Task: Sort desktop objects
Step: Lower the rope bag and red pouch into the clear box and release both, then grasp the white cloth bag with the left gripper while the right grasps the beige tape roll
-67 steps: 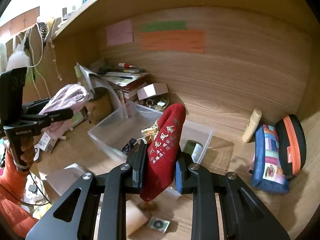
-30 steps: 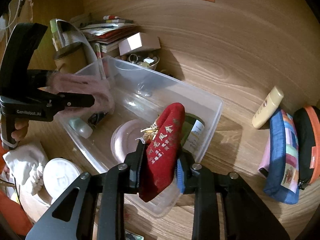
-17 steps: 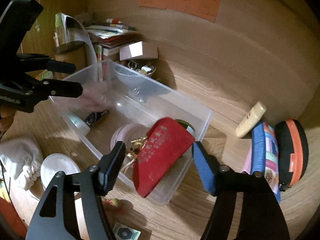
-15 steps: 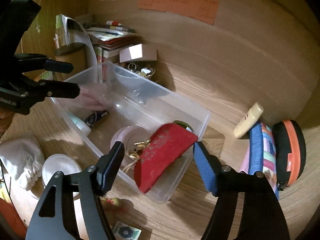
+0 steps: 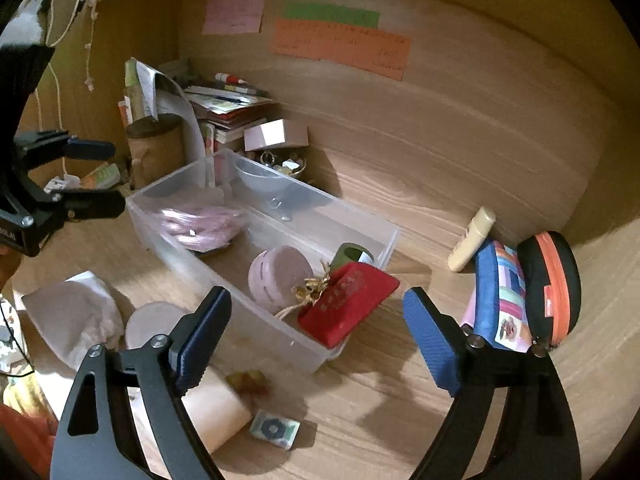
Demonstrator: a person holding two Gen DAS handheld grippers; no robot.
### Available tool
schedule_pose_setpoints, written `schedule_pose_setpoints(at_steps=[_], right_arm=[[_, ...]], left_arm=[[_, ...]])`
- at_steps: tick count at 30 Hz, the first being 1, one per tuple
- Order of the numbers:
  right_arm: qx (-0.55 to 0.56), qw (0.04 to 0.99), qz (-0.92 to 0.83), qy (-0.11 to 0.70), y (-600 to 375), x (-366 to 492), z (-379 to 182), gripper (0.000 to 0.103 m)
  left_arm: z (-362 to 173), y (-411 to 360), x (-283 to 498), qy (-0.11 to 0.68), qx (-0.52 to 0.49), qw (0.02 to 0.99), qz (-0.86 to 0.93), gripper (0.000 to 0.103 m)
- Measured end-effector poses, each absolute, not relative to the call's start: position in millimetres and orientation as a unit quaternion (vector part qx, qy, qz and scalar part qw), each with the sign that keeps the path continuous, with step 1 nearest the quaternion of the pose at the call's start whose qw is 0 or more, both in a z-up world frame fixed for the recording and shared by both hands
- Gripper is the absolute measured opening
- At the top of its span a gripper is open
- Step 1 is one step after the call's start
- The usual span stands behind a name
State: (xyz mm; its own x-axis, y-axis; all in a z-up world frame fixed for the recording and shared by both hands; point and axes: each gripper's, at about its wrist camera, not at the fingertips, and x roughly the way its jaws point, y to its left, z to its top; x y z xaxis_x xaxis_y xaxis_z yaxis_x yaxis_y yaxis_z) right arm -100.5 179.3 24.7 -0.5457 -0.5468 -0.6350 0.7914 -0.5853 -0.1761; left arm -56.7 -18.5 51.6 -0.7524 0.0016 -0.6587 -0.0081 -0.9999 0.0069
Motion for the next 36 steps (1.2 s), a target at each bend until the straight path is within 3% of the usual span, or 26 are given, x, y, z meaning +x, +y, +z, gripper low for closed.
schedule_pose_setpoints(at_steps=[14, 19, 25, 34, 36], right_arm=[[0.287, 0.406, -0.838, 0.225, 192.0, -71.8, 6.9, 0.087], [0.298, 0.415, -0.829, 0.225, 194.3, -62.2, -3.3, 0.087], [0.316, 0.428, -0.816, 0.224, 196.7, -51.8, -15.1, 0.087], [0.332, 0.461, -0.792, 0.222, 201.3, -47.6, -19.7, 0.09], [0.345, 0.468, -0.782, 0.224, 197.3, -50.5, -25.9, 0.091]], left_arm=[[-21.1, -2.7, -12.0, 0.029, -0.452, 0.008, 0.891, 0.098], [-43.6, -13.3, 3.7, -0.006, -0.477, 0.009, 0.879, 0.099], [-54.7, -25.0, 7.0, -0.072, -0.479, 0.011, 0.875, 0.103], [-56.5, -9.3, -1.1, -0.053, -0.466, -0.006, 0.883, 0.103], [-56.5, -9.0, -1.1, -0.055, -0.459, -0.007, 0.887, 0.099]])
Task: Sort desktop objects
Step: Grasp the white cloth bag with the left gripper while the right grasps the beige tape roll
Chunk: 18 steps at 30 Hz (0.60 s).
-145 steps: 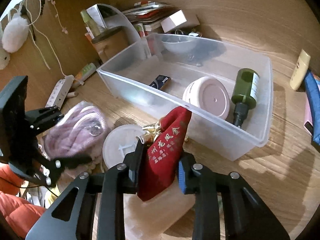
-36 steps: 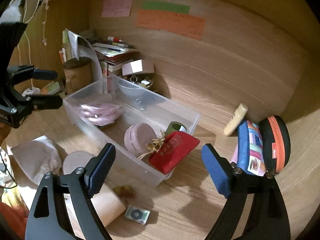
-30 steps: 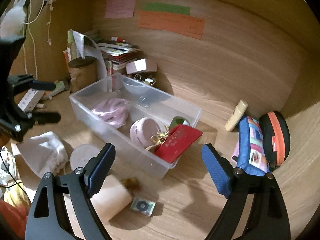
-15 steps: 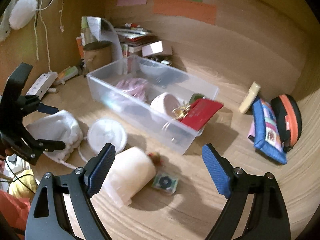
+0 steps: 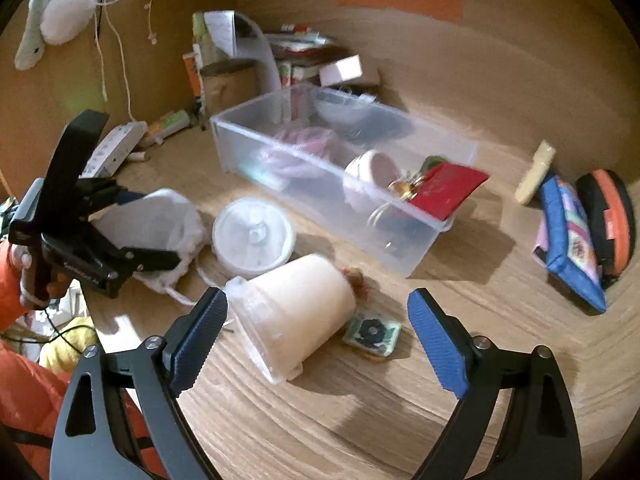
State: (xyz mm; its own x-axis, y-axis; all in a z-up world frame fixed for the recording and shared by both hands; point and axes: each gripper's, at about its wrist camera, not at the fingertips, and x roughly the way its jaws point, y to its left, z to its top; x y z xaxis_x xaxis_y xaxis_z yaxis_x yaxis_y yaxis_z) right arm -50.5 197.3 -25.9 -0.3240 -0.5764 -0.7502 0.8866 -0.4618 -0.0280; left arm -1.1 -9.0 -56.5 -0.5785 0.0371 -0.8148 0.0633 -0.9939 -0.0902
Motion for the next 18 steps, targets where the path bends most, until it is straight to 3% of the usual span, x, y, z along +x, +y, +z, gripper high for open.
schedule_pose_setpoints(at_steps=[1, 3, 5, 9, 10, 11, 14, 18], right_arm=[[0.351, 0.474, -0.777, 0.222, 195.4, -52.2, -28.7, 0.091], [0.362, 0.484, -0.765, 0.222, 189.2, -56.1, -34.6, 0.091], [0.368, 0.495, -0.755, 0.224, 182.8, -58.2, -40.4, 0.091], [0.378, 0.506, -0.741, 0.229, 168.6, -64.0, -51.5, 0.087], [0.38, 0.512, -0.737, 0.224, 166.3, -65.7, -53.0, 0.084], [0.386, 0.52, -0.73, 0.218, 164.4, -67.2, -54.7, 0.073], [0.391, 0.529, -0.725, 0.204, 162.4, -68.2, -56.5, 0.07], [0.389, 0.528, -0.73, 0.189, 168.4, -66.5, -54.2, 0.066]], left_arm=[[-56.0, -8.3, -0.1, 0.057, 0.454, 0.009, -0.889, 0.097], [-53.5, -5.4, 1.6, 0.056, 0.448, 0.003, -0.892, 0.078], [-51.1, -2.1, 3.9, 0.054, 0.444, 0.003, -0.895, 0.07], [-48.3, -3.1, 8.8, 0.057, 0.434, 0.008, -0.899, 0.059], [-46.9, -4.3, 10.2, 0.059, 0.431, 0.01, -0.9, 0.058], [-45.5, -5.3, 11.5, 0.062, 0.426, 0.016, -0.902, 0.053], [-38.2, -10.2, 15.5, 0.079, 0.406, 0.037, -0.91, 0.04], [-33.1, -16.4, 13.7, 0.084, 0.398, 0.05, -0.912, 0.036]])
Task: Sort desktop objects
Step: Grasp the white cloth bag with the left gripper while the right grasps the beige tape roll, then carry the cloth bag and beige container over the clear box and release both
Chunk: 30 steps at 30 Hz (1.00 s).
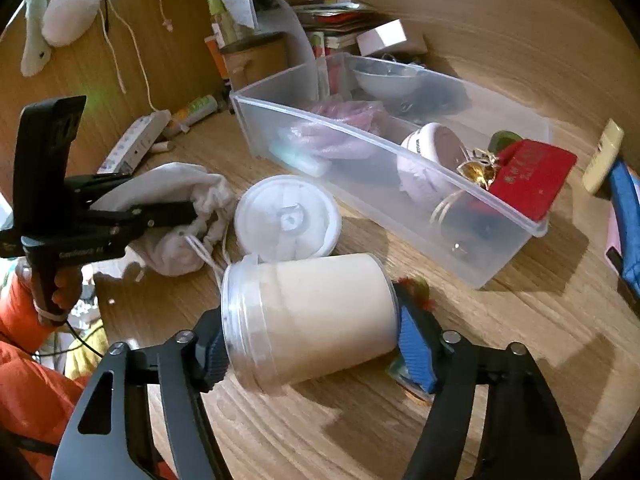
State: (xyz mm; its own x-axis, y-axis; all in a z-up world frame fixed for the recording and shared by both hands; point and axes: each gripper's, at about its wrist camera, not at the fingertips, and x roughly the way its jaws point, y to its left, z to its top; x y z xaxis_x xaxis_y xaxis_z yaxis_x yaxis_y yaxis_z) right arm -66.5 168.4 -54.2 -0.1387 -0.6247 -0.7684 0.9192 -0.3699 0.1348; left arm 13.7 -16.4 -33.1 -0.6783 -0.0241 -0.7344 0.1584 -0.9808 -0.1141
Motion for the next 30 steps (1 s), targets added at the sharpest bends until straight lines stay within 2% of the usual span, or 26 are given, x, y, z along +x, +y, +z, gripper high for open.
schedule_pose_setpoints(at_steps=[10, 20, 30], right_arm=[[0.389, 0.517, -0.752, 0.124, 195.0, -79.3, -28.0, 0.066], [0.347, 0.506, -0.783, 0.1, 206.2, -86.0, 11.3, 0.066], [0.328, 0.499, -0.798, 0.082, 205.0, -98.8, 30.7, 0.066]], left_arm=[[-3.8, -26.4, 18.9, 0.086, 0.364, 0.062, -0.925, 0.032], [47.1, -25.4, 21.4, 0.068, 0.301, 0.057, -0.95, 0.032], [55.3, -30.7, -9.2, 0.079, 0.303, 0.036, -0.949, 0.032]])
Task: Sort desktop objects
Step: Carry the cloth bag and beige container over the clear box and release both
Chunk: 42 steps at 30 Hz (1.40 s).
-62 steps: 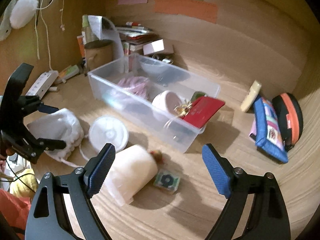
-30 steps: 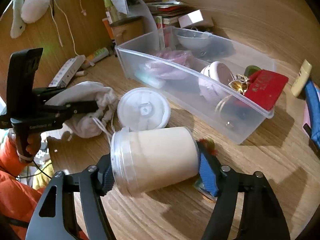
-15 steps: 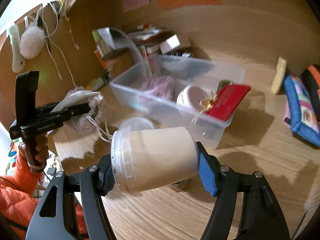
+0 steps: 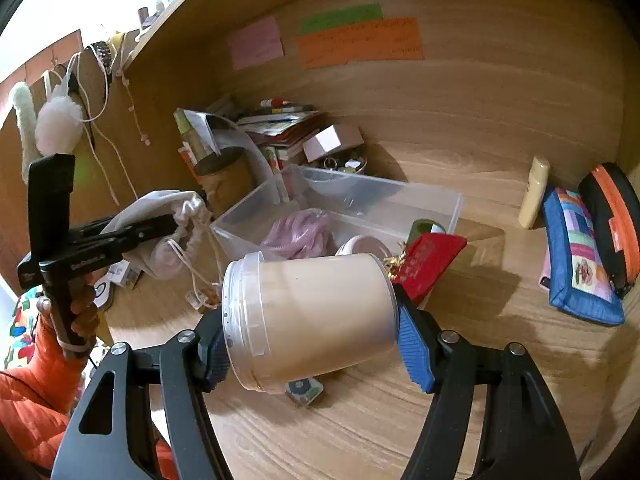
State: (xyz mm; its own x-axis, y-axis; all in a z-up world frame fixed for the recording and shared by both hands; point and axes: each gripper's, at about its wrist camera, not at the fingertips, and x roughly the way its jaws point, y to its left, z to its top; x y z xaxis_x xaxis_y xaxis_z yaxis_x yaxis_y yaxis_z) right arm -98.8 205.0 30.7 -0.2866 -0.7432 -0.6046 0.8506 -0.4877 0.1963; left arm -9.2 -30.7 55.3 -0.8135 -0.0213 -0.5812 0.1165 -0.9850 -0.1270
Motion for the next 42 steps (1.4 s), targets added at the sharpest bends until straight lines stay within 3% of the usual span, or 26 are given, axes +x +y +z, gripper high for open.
schedule_pose_setpoints(at_steps=[12, 32, 37, 42], right_arm=[[0.325, 0.487, -0.806, 0.083, 188.2, -133.4, 35.8, 0.066], [0.362, 0.45, -0.808, 0.12, 127.9, -209.9, 4.6, 0.065], [0.372, 0.452, -0.8, 0.132, 118.0, -218.9, -6.7, 0.064], [0.362, 0.455, -0.797, 0.164, 104.7, -211.4, -14.0, 0.064]], left_arm=[[57.1, -33.2, -55.8, 0.071, 0.308, 0.002, -0.949, 0.032], [4.5, -36.2, -134.6, 0.06, 0.38, -0.021, -0.923, 0.032], [-0.9, -33.4, -133.2, 0.048, 0.378, -0.021, -0.924, 0.036], [-4.0, -24.2, -132.0, 0.02, 0.375, -0.017, -0.927, 0.05]])
